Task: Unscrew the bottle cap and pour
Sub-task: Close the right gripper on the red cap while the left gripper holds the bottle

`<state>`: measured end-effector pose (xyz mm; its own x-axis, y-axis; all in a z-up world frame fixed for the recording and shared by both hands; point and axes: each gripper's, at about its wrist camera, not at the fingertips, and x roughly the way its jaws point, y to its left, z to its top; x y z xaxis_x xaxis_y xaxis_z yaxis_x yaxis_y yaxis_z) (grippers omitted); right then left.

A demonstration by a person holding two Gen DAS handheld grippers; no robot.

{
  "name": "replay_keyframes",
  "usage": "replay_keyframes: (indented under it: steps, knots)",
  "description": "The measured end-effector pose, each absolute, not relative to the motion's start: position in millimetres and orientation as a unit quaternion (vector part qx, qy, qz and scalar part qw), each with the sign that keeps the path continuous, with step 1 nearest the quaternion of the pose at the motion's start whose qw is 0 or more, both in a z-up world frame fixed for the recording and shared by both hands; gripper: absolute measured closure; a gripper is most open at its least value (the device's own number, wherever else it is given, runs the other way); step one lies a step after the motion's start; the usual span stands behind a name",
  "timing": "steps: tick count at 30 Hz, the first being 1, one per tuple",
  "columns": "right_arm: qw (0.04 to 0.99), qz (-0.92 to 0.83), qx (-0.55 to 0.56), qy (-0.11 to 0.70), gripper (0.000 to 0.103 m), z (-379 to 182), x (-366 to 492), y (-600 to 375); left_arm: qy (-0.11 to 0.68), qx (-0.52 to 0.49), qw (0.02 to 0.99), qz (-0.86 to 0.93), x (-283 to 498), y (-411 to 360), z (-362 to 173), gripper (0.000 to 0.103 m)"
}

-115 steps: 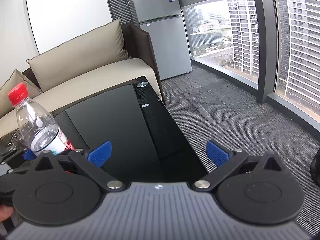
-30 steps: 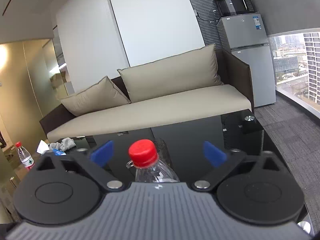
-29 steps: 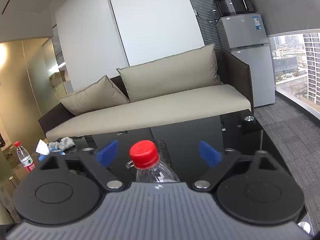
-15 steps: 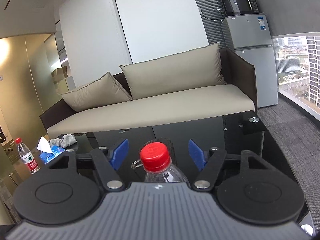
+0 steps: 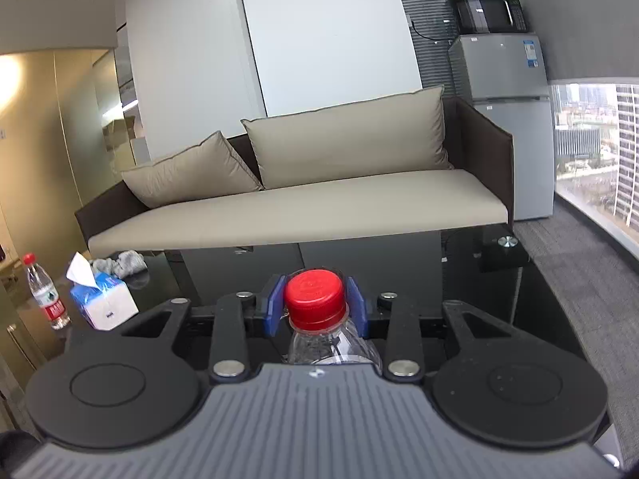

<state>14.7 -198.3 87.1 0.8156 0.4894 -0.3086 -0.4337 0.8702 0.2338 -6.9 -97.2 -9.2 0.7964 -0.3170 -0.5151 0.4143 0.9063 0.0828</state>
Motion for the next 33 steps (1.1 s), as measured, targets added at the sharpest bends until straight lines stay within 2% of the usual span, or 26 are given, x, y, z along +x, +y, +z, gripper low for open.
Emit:
replay_keyframes:
  steps: [33]
  knots:
    - [0.966,0.225,0.008,0.128,0.069,76,5,-186,0.248,0.099,0.944,-0.194,-14,-98,-10,0.046]
